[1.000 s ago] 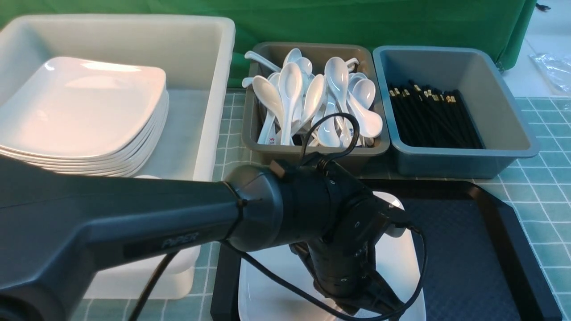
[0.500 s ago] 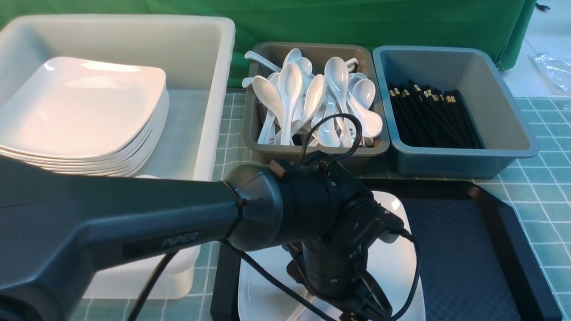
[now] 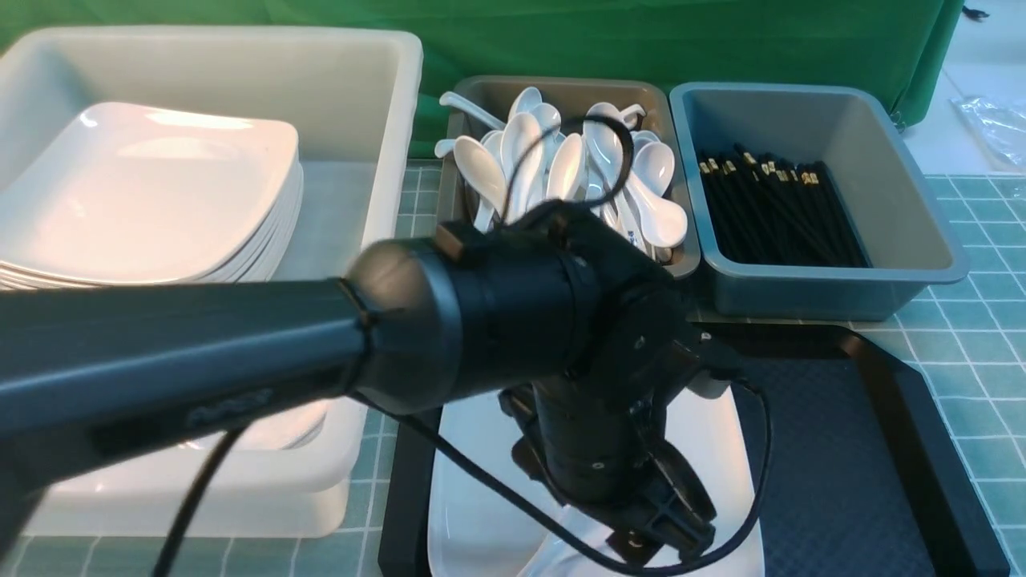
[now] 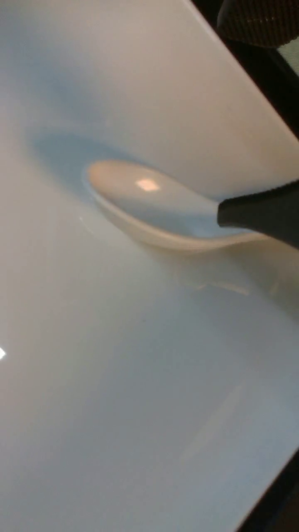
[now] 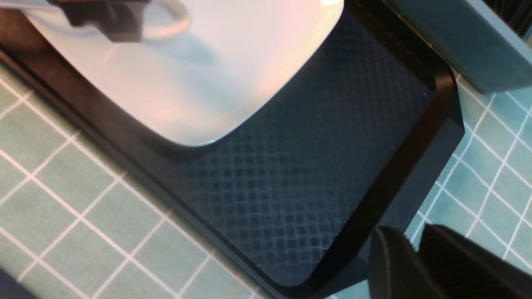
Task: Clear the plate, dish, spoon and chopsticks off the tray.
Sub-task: Use the left arm to grab a soup spoon from the plate, then use the left arm to put the soup spoon into the small storage box in the middle, then use the left arm to grab a plate from the dinner plate
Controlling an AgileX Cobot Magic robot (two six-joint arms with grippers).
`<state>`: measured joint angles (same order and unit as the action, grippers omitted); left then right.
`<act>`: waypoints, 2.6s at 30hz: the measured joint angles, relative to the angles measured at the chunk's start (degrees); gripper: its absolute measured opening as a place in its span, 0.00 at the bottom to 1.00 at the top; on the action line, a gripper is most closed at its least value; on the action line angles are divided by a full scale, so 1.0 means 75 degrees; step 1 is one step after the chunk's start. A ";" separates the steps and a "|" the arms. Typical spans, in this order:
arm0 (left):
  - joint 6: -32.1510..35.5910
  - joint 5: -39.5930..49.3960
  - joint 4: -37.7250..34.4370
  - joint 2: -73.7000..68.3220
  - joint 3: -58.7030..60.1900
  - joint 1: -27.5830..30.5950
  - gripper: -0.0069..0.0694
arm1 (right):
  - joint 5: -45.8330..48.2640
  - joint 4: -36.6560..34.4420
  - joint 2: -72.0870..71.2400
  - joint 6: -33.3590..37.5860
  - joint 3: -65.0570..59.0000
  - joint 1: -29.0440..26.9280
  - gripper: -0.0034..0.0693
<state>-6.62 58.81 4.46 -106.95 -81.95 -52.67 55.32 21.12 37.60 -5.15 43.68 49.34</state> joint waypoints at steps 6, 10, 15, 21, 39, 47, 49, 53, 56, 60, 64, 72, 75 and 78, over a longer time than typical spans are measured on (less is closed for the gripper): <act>0.0211 0.0293 0.0341 0.0014 0.0860 0.0007 0.74 | -0.0010 -0.0011 0.0000 0.0000 0.0000 0.0000 0.24; 0.0127 -0.0300 0.0579 -0.0013 0.1209 0.0007 0.74 | -0.0009 -0.0025 0.0000 -0.0016 0.0000 0.0000 0.24; 0.0011 -0.1181 0.0817 -0.0030 0.1444 0.0015 0.74 | -0.0009 -0.0035 0.0000 -0.0029 0.0000 0.0000 0.24; -0.0085 -0.1297 0.0843 -0.0255 0.1450 0.0104 0.73 | -0.0009 -0.0035 0.0000 -0.0037 -0.0006 0.0000 0.24; 0.0463 -0.1030 -0.0379 -0.0097 0.0848 0.0308 0.24 | -0.0009 0.0020 0.0000 0.0017 -0.0006 0.0000 0.24; 0.0466 -0.2388 0.0276 0.0503 -0.1245 0.1237 0.24 | -0.0012 0.1212 0.0000 -0.1156 -0.0006 0.0000 0.24; 0.0473 -0.2714 0.0251 0.0377 -0.1520 0.1596 0.24 | -0.0012 0.1302 0.0000 -0.1227 -0.0006 0.0000 0.24; 0.0570 -0.3722 -0.0020 -0.0360 -0.2250 0.2694 0.24 | -0.0018 0.1390 0.0000 -0.1328 -0.0006 0.0000 0.24; 0.0803 -0.4139 -0.0332 -0.1080 -0.2712 0.3334 0.24 | -0.0018 0.1414 0.0000 -0.1367 -0.0006 0.0000 0.24; 0.1255 -0.4350 -0.0519 -0.1599 -0.2864 0.3655 0.29 | -0.0018 0.1419 0.0000 -0.1376 -0.0006 0.0000 0.24; 0.1349 -0.4510 -0.0491 -0.1918 -0.2886 0.3840 0.44 | -0.0018 0.1419 0.0000 -0.1377 -0.0006 0.0000 0.24; 0.1399 -0.4127 -0.0489 -0.1768 -0.2886 0.3944 0.73 | 0.0011 0.1419 0.0000 -0.1377 -0.0006 0.0000 0.24; 0.1406 -0.3510 -0.0489 -0.1252 -0.2886 0.3880 0.69 | 0.0013 0.1419 0.0000 -0.1384 -0.0006 0.0000 0.24; 0.1807 -0.2587 -0.0412 -0.0537 -0.2766 0.3647 0.51 | 0.0022 0.1419 0.0000 -0.1384 -0.0006 0.0000 0.24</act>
<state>6.93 39.41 1.37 -110.98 -102.70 -25.32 55.49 31.76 37.60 -15.53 43.63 49.34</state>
